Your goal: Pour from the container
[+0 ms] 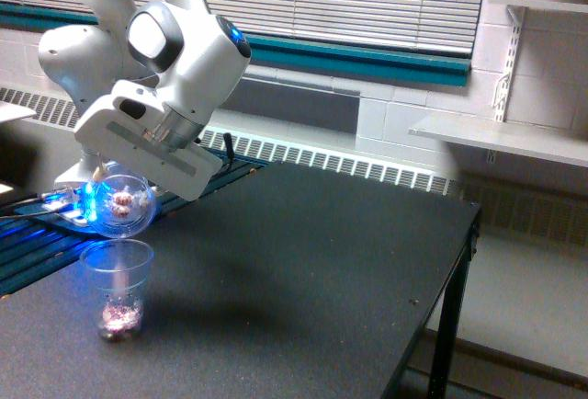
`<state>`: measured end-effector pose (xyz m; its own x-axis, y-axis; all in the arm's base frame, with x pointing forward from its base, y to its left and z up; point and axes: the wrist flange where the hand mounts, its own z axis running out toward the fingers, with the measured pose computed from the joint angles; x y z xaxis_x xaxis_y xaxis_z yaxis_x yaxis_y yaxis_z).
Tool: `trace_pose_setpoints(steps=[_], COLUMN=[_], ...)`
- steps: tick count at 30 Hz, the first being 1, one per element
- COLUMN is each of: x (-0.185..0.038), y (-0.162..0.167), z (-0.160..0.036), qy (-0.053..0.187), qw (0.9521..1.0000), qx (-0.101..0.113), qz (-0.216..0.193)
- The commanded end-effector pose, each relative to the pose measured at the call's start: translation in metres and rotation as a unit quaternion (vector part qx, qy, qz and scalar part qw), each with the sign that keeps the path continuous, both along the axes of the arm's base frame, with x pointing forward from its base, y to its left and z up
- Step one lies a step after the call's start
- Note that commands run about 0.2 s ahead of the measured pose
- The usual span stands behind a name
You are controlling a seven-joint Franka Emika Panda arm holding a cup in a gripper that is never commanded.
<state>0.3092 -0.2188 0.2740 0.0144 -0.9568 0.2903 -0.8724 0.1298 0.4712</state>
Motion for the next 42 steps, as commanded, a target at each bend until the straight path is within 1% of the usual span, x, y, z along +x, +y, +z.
trace_pose_setpoints(steps=[1,22,36,42], x=[0.0031,0.0071,0.0111,0.0124], y=[0.0014,-0.0008,-0.003,-0.0034], z=[0.0023,0.0033,0.0045,0.0046], qy=[0.005,0.005,0.012,0.011], qw=[1.0,0.9998,0.9994,0.9994], qx=[0.005,0.013,0.026,0.027], qz=[0.005,0.01,0.017,0.018])
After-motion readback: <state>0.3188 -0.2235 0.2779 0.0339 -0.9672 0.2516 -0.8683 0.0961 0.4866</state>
